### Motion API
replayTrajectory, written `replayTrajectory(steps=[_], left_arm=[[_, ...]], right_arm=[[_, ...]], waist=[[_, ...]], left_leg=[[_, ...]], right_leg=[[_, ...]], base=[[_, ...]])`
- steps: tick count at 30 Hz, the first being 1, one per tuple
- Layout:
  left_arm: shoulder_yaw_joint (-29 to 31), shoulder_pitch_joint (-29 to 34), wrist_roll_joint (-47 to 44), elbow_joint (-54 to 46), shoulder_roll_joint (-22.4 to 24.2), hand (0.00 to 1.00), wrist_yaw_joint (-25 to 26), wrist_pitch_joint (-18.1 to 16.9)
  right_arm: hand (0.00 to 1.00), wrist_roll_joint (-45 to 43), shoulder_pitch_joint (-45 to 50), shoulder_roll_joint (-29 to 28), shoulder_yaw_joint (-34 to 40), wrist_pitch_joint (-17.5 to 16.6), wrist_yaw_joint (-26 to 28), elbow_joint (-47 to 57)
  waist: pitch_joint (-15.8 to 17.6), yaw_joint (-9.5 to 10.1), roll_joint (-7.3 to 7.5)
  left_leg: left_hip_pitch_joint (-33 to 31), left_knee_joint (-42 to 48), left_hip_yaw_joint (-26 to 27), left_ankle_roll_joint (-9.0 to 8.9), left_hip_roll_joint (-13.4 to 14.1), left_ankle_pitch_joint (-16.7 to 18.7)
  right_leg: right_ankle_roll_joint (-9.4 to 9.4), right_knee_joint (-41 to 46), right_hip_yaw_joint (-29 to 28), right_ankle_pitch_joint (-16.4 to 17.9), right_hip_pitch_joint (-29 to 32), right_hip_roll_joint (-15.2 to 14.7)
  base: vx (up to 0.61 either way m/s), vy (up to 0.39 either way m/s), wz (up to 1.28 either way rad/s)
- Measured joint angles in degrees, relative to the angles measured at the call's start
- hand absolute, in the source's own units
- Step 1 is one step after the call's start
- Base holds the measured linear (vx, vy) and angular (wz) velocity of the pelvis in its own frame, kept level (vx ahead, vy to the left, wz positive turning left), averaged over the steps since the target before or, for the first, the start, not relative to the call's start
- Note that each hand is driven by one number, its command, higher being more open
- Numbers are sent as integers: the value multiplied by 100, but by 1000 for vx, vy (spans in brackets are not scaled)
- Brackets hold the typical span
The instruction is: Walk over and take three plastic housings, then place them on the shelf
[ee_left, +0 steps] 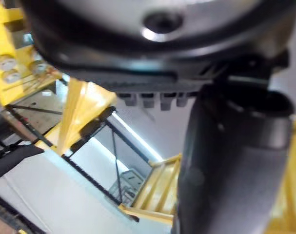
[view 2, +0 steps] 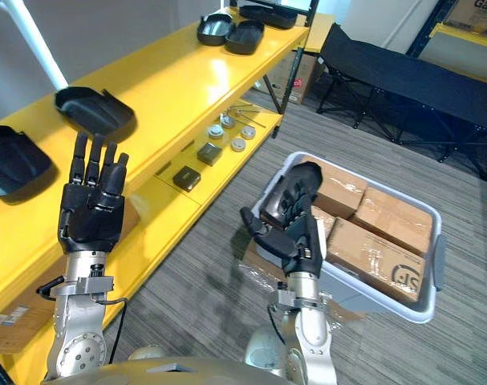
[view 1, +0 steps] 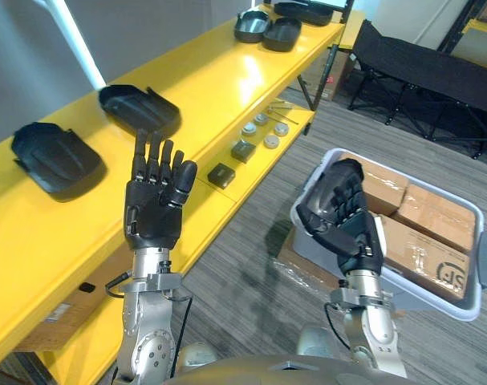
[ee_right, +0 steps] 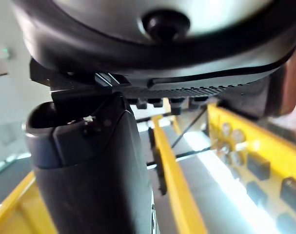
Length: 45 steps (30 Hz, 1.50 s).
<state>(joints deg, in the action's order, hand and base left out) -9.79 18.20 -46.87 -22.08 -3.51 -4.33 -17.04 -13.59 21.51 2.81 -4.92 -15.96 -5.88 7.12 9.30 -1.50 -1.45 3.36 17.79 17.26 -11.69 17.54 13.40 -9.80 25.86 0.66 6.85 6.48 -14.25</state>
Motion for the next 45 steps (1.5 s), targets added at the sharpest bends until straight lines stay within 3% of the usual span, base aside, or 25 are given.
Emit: replayTrajectory(steps=[2, 4, 5, 6, 7, 8, 9, 10, 12, 13, 14, 17, 20, 25, 31, 39, 45], left_arm=[[-233, -120, 13, 17, 126, 100, 29, 135], [-394, -286, 30, 18, 152, 100, 59, 252], [-403, -362, 29, 18, 148, 100, 60, 316], [-395, -386, 28, 18, 143, 100, 65, 334], [-386, -420, 28, 20, 126, 100, 64, 333], [-390, -422, 28, 19, 135, 100, 51, 328], [-415, -417, 29, 16, 139, 100, -13, 308], [-447, -415, 30, 16, 122, 100, -22, 292], [-507, -403, 30, 18, 122, 100, -28, 289], [-503, -406, 30, 21, 111, 100, -42, 287], [-495, -406, 35, 24, 103, 100, -51, 276], [-497, -407, 45, 172, 38, 100, -312, 225], [-497, -445, 46, 209, -40, 100, -452, 338], [-515, -724, 324, 191, -314, 100, -636, 360], [-667, -1075, 483, 191, -286, 100, -573, 669], [-922, -1244, 431, 644, -313, 100, -578, 762], [-1072, -1420, 268, 1106, -302, 100, -580, 847]], right_arm=[[100, 166, -5, 242, 167, 236, -67, -2], [100, 160, 15, 463, 329, 466, -68, -8], [100, 159, 37, 535, 488, 572, -74, -8], [100, 150, 46, 562, 555, 598, -71, -8], [100, 140, 91, 590, 666, 617, -63, -1], [100, 90, 131, 587, 708, 618, -49, 18], [100, -119, 180, 642, 789, 616, 64, 63], [100, -124, 155, 670, 805, 619, 121, 61], [100, -123, 146, 653, 720, 621, 263, 42], [100, -127, 123, 622, 568, 623, 300, 40], [100, -122, 91, 614, 472, 623, 302, 30], [100, 22, -92, 544, 142, 621, 185, -47], [100, 151, -873, 522, 193, 740, -366, -1027], [100, 153, -2114, 503, 461, 841, -1176, -1959], [100, 150, -4408, 1092, 799, 1114, -1752, -2600], [100, 137, -5520, 1743, 756, 1581, -1789, -3811], [100, 134, -6539, 2219, 599, 1706, -1751, -4707]], waist=[[-8, -98, -169], [18, -285, -242], [32, -433, -235], [45, -488, -221], [74, -533, -172], [112, -520, -116], [92, -434, -175], [92, -357, -254], [78, -345, -359], [75, -354, -367], [101, -334, -328], [207, -192, -185], [271, -151, -146], [586, 76, -51], [1232, 259, -170], [1355, 590, -229], [1619, 769, -448]], left_leg=[[25, -306, 86, -132, 238, -308], [28, -271, 108, -40, 403, -563], [17, -75, 100, 106, 456, -720], [-10, 104, 92, 210, 473, -789], [-160, 607, 13, 465, 489, -941], [-243, 819, -88, 581, 482, -952], [-296, 850, -454, 416, 248, -414], [-342, 561, -774, 432, -125, -134], [-374, -36, -926, 690, -522, -10], [-338, -274, -989, 549, -628, 71], [-347, -320, -935, 518, -699, 58], [-522, -209, -803, 502, -941, -6], [-592, 18, -948, 600, -1114, 54], [-1069, 401, -1169, 623, -1147, 130], [-1686, 597, -1448, 568, -1121, -41], [-1896, 444, -1767, 549, -1186, -229], [-1959, 306, -1991, 574, -1309, -394]], right_leg=[[-123, -502, 241, 193, -18, 283], [-66, -673, 221, 219, -35, 489], [-21, -719, 196, 220, -92, 547], [23, -726, 172, 222, -122, 555], [96, -812, 47, 207, -220, 544], [153, -900, -19, 179, -263, 533], [211, -1102, -194, 122, -262, 496], [207, -1233, -391, -15, -181, 520], [127, -1303, -498, -147, -20, 570], [40, -1353, -539, -242, 94, 564], [12, -1446, -543, -327, 124, 502], [-84, -1984, -347, -835, 134, 212], [-105, -2116, 2, -1110, 7, 27], [-62, -2369, 381, -1277, -2, -19], [20, -2614, 612, -1600, 257, 41], [22, -2621, 901, -1611, 310, 16], [22, -2489, 1151, -1610, 324, -96]], base=[[57, -368, -64], [39, -346, -50], [17, -220, -37], [0, -185, -48], [-17, -119, -48], [-25, -50, -76], [-55, 61, -97], [-64, 100, -98], [-78, 94, -63], [-69, 79, -42], [-87, 104, -44], [-91, 174, -29], [-46, 123, 5], [-110, 36, 21], [-112, -23, 18], [13, -13, 23], [-19, 7, 22]])
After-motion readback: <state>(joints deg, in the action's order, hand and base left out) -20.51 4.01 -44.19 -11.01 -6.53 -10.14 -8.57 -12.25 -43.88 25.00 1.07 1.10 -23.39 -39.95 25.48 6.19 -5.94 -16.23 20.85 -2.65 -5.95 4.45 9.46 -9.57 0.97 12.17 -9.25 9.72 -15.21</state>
